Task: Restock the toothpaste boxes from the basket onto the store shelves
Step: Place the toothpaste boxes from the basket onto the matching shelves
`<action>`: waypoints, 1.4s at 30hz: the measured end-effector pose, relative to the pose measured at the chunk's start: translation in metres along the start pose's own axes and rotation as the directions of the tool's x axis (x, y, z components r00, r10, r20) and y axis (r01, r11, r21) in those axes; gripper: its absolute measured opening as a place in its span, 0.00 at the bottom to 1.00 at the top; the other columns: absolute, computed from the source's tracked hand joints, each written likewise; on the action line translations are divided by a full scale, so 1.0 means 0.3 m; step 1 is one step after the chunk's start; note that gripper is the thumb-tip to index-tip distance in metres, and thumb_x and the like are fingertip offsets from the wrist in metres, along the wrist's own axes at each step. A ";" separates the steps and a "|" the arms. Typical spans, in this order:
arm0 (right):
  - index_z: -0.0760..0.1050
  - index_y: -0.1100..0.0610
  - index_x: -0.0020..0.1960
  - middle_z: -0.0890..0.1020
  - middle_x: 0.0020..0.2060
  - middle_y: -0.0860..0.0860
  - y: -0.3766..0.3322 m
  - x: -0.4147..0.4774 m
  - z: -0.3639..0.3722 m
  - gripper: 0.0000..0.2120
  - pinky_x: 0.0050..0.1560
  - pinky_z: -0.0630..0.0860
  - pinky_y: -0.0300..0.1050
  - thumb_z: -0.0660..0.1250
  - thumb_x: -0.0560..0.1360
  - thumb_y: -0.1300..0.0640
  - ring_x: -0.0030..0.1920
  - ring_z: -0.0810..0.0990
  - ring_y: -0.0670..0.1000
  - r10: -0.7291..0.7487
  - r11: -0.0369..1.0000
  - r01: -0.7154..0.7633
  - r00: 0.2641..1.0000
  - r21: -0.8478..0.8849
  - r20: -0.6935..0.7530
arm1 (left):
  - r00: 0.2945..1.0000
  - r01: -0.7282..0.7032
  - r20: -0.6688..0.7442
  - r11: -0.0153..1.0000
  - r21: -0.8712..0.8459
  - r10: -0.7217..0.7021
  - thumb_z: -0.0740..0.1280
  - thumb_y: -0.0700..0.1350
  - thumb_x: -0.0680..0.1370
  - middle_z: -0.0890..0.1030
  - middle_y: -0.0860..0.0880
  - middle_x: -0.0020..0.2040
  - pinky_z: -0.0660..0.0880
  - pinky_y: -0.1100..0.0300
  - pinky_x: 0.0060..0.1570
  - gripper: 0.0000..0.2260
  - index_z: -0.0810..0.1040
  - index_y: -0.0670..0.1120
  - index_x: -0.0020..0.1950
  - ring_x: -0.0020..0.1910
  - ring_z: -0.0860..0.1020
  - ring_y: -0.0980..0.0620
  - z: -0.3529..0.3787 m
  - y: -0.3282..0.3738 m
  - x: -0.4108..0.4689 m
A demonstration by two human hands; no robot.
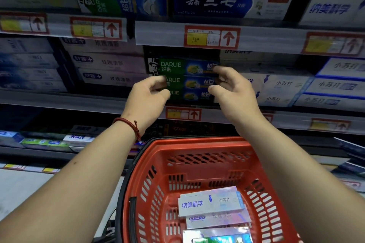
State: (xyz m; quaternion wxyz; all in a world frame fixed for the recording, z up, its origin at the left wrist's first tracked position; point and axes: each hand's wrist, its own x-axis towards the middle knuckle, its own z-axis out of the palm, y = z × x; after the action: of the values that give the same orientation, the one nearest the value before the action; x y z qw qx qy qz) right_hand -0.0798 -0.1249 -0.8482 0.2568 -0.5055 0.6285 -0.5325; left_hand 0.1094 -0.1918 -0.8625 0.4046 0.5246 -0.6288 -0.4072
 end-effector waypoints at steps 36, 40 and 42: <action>0.74 0.60 0.71 0.76 0.69 0.58 0.861 -0.535 -0.151 0.22 0.60 0.71 0.43 0.63 0.83 0.47 0.67 0.75 0.58 0.906 0.415 -0.455 0.290 -0.788 0.309 | 0.444 0.470 0.347 0.544 0.695 -0.826 0.62 0.52 0.82 0.77 0.40 0.56 0.73 0.59 0.48 0.13 0.76 0.44 0.58 0.54 0.78 0.42 0.539 -0.712 -0.555; 0.72 0.57 0.71 0.78 0.55 0.51 0.857 -0.527 -0.145 0.22 0.51 0.75 0.41 0.62 0.83 0.45 0.49 0.78 0.50 0.908 0.420 -0.516 0.236 -0.747 0.347 | 0.245 0.825 0.410 0.411 0.388 -0.879 0.65 0.48 0.82 0.64 0.32 0.76 0.68 0.42 0.69 0.27 0.62 0.41 0.78 0.72 0.68 0.31 0.564 -0.727 -0.580; 0.68 0.58 0.74 0.77 0.51 0.54 0.863 -0.526 -0.131 0.23 0.55 0.76 0.44 0.59 0.84 0.45 0.52 0.78 0.54 0.924 0.378 -0.572 0.188 -0.728 0.333 | 0.200 0.841 0.443 0.386 0.380 -0.874 0.66 0.51 0.82 0.64 0.31 0.76 0.68 0.41 0.71 0.30 0.60 0.42 0.79 0.73 0.68 0.31 0.568 -0.734 -0.590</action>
State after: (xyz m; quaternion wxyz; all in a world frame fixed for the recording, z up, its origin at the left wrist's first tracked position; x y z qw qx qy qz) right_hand -0.1511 0.0143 -1.1110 0.5855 -0.3158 0.7427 0.0768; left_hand 0.0443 -0.0278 -1.1414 -0.1183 0.6408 -0.3309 -0.6826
